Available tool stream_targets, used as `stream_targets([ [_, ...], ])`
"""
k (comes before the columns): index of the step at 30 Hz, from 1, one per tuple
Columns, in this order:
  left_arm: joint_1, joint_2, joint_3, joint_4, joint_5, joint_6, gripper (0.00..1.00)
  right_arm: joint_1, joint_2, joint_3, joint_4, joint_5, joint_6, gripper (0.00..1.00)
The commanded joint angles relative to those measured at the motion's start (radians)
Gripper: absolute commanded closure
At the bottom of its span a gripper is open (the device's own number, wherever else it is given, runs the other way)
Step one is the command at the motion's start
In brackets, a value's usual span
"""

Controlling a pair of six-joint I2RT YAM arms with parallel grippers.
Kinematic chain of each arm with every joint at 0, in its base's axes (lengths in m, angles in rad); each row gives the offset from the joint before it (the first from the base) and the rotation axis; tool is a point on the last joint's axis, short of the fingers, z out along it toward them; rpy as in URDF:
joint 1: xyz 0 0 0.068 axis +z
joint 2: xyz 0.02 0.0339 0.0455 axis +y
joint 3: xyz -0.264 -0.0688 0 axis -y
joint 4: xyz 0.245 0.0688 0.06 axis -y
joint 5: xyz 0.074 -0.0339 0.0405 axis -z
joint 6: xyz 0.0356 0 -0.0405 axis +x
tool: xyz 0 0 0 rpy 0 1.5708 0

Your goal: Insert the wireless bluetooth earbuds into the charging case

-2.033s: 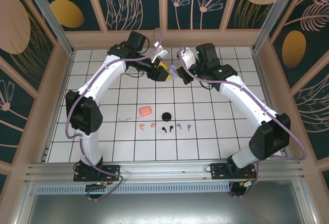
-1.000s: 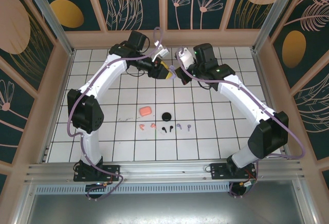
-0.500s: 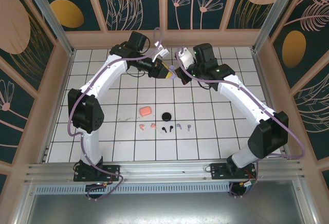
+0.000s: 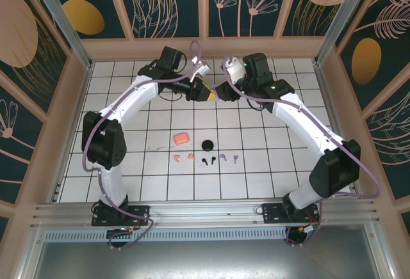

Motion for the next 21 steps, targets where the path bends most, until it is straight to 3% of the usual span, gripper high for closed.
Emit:
stream_targets([
  [1, 0.014, -0.127, -0.126, 0.337, -0.050, -0.162, 1.00, -0.049, -0.139, -0.057, 0.037, -0.056, 0.121, 0.44],
  [10, 0.024, -0.355, -0.412, 0.801, -0.259, -0.332, 1.00, -0.015, -0.305, -0.351, -0.041, 0.043, 0.370, 0.39],
  [21, 0.020, -0.562, -0.892, 1.414, -0.502, -0.325, 1.00, 0.188, -0.214, -0.563, -0.052, 0.146, 0.433, 0.43],
])
